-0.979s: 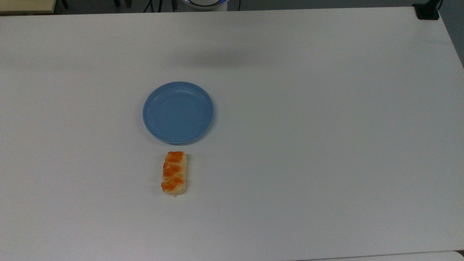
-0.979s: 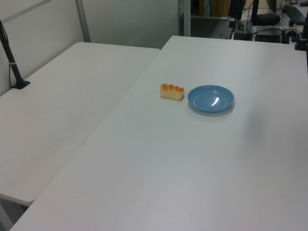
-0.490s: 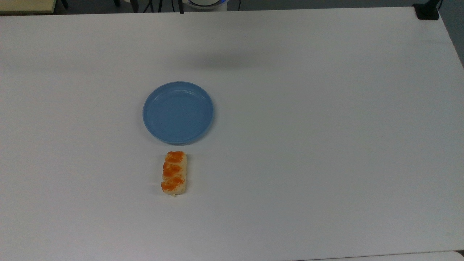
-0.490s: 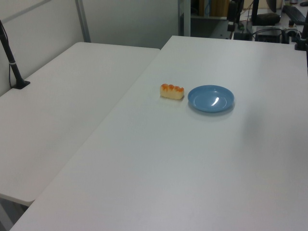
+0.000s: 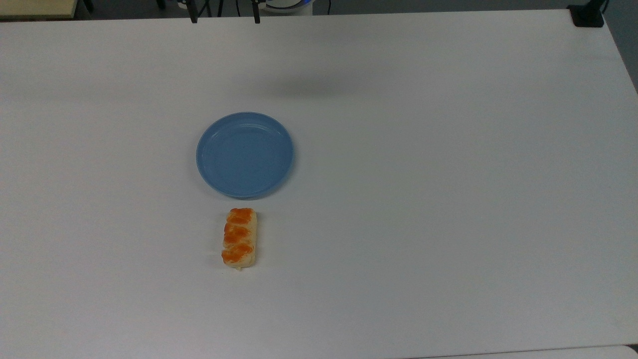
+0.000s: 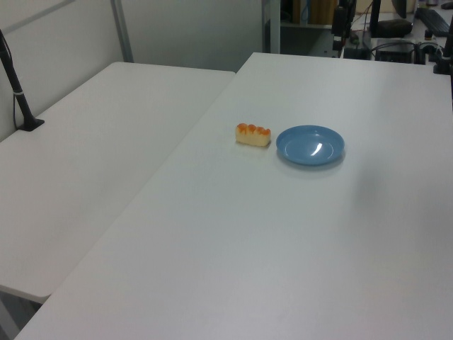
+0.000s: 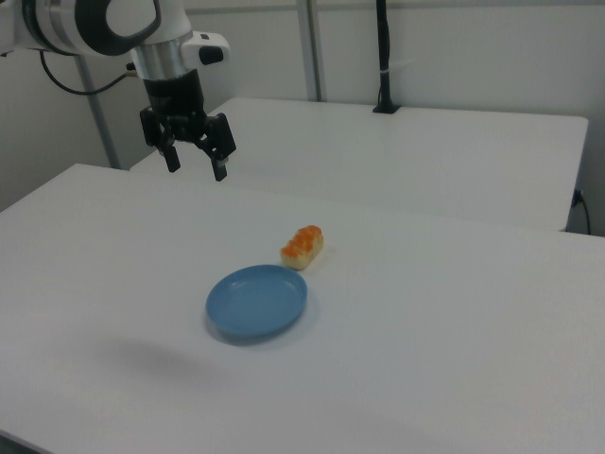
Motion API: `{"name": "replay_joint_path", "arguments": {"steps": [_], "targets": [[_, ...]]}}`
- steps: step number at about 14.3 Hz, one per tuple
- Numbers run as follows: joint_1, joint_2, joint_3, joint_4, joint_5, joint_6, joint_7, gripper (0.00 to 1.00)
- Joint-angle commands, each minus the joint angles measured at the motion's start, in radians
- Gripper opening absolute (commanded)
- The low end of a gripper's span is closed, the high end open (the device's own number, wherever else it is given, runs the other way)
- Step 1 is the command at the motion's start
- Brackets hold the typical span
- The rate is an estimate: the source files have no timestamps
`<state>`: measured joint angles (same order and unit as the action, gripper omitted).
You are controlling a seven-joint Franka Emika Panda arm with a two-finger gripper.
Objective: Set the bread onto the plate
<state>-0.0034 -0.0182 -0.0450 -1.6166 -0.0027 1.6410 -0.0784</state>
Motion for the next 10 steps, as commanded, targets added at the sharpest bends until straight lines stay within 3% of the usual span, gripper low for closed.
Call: {"name": "replay_joint_path", "arguments": {"steps": [1, 10], "targets": [[0.032, -0.017, -0.010, -0.029, -0.011, 0.013, -0.017, 1.00], [0.040, -0.014, -0.010, -0.031, -0.025, 0.013, -0.018, 1.00]]}}
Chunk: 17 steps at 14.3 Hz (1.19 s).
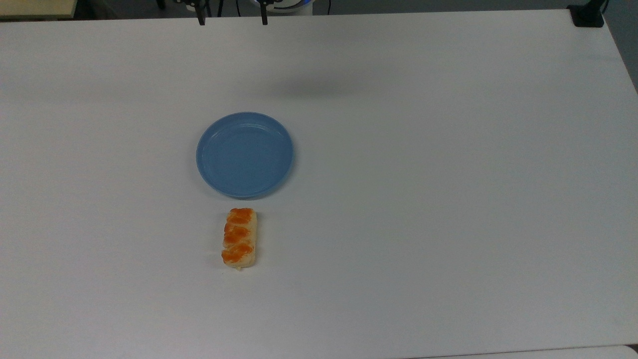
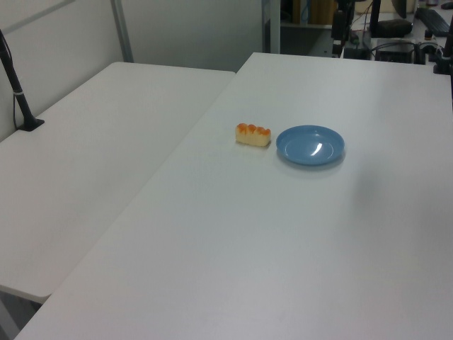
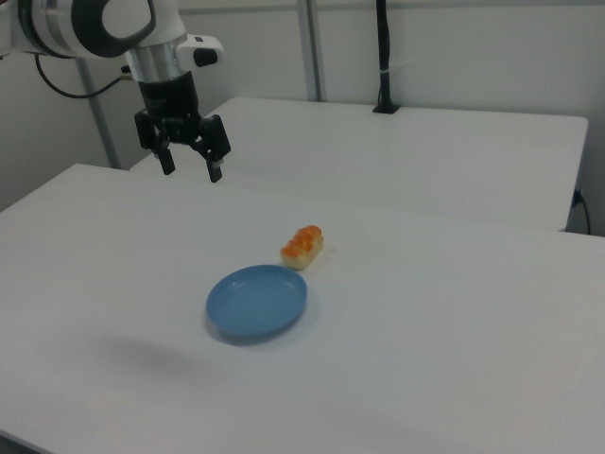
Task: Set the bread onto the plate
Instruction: 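Move the open gripper down over the blue plate toward the bread roll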
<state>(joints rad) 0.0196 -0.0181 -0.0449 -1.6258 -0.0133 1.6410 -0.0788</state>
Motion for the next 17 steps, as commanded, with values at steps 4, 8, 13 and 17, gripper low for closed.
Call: {"name": "replay_joint_path", "arguments": {"steps": [4, 8, 13, 17], "targets": [[0.014, 0.009, -0.010, -0.020, -0.014, 0.014, -0.021, 1.00], [0.010, 0.032, -0.010, -0.034, -0.017, 0.101, 0.031, 1.00], [-0.001, 0.163, -0.010, -0.032, -0.025, 0.296, 0.040, 1.00], [-0.001, 0.289, -0.010, -0.029, -0.025, 0.477, 0.040, 1.00]]}}
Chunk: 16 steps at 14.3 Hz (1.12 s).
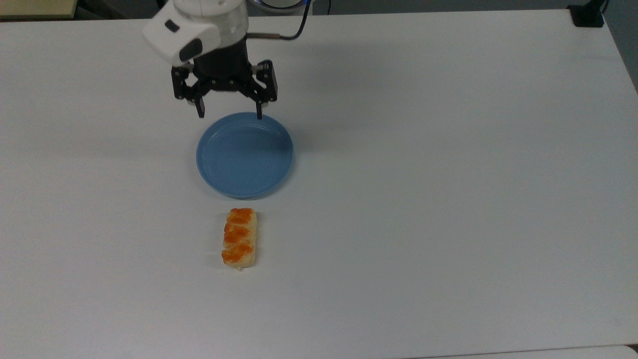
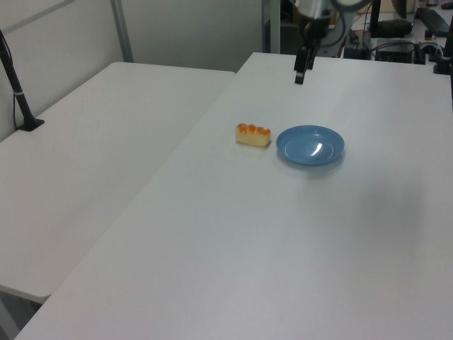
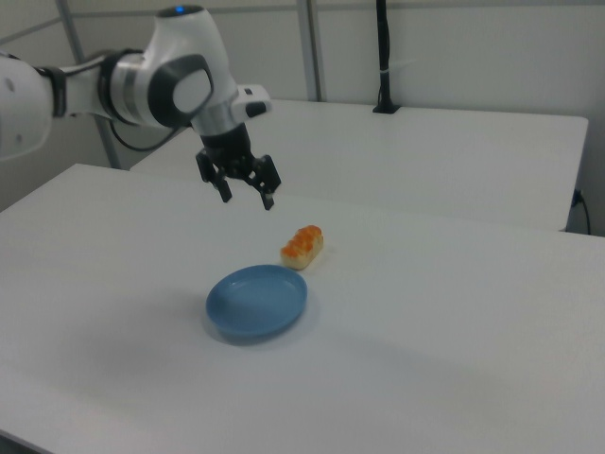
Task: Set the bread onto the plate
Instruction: 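Move the open gripper down over the blue plate toward the bread roll, then lower the gripper onto the glazed bread roll and close on it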
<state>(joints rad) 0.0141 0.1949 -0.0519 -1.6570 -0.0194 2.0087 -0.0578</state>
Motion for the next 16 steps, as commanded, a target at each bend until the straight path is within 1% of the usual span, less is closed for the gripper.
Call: {"name": "replay_joint_path", "arguments": {"steps": [1, 4, 8, 11, 16], "targets": [[0.006, 0.109, -0.003, 0.005, -0.019, 0.163, 0.019, 1.00], [0.004, 0.185, -0.003, 0.006, -0.033, 0.295, 0.019, 1.00], [0.010, 0.287, -0.003, 0.034, -0.039, 0.396, 0.019, 1.00], [0.015, 0.337, -0.003, 0.060, -0.037, 0.418, 0.027, 1.00], [0.017, 0.382, -0.002, 0.063, -0.040, 0.530, 0.113, 1.00]]}}
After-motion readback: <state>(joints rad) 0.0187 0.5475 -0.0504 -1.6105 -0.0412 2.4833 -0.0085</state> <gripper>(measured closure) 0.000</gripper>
